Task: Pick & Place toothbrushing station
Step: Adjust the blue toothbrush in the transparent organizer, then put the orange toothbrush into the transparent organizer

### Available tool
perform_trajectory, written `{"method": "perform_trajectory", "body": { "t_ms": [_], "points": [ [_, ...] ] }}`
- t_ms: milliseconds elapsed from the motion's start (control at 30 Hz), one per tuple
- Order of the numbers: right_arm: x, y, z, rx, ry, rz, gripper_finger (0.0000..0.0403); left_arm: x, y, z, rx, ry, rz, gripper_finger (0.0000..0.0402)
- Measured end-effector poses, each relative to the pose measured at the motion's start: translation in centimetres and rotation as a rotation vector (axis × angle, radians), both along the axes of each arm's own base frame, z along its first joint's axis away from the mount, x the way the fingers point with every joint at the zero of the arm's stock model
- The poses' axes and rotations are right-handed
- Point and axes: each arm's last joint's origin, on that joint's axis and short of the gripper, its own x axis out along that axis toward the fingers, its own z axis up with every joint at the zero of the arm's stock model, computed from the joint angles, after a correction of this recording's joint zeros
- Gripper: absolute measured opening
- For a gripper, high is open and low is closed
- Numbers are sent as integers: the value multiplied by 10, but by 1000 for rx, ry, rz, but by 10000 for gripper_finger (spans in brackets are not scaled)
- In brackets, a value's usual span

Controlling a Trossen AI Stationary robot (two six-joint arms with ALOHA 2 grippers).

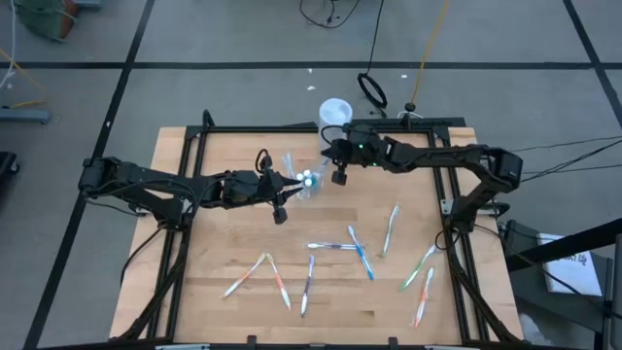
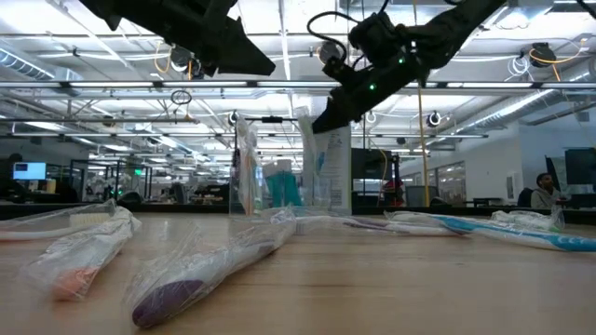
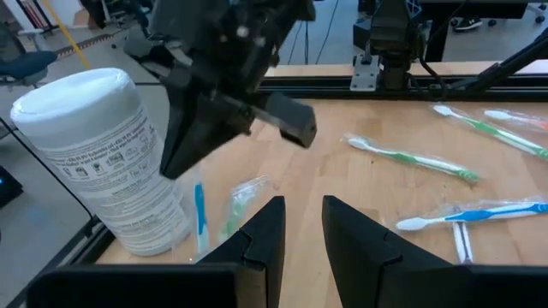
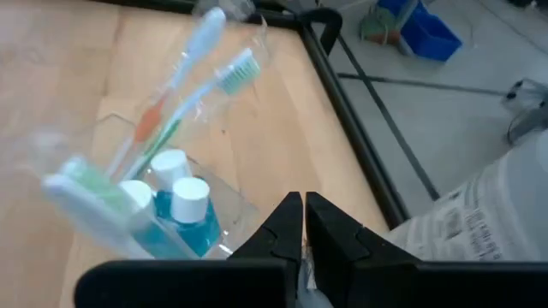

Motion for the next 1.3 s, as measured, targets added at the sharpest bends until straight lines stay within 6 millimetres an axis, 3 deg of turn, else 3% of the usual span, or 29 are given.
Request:
{"method": "perform_trajectory", "body": {
  "t_ms": [233,567,767,900,1133,1300],
  "points": [
    [11,-5,-29,46,40,-16,29,-2,0,-6,-27,60,8,88],
    [13,-5,-26,39,10,-16,115,-14,-5,-28,-75,304,19,88],
    [7,0,-11,26,-7,-17,167,-24,-14,-39,-209,430,3,88],
    [-5,6,13,-35,-21,-69,188,-28,-22,-44,-348,492,-57,88],
    [-28,28,49,-9,-44,-63,193,-36,-44,-48,-517,584,-165,88],
    [-39,49,56,134,-44,-77,188,-44,-57,-54,-628,680,-134,88]
  ]
}}
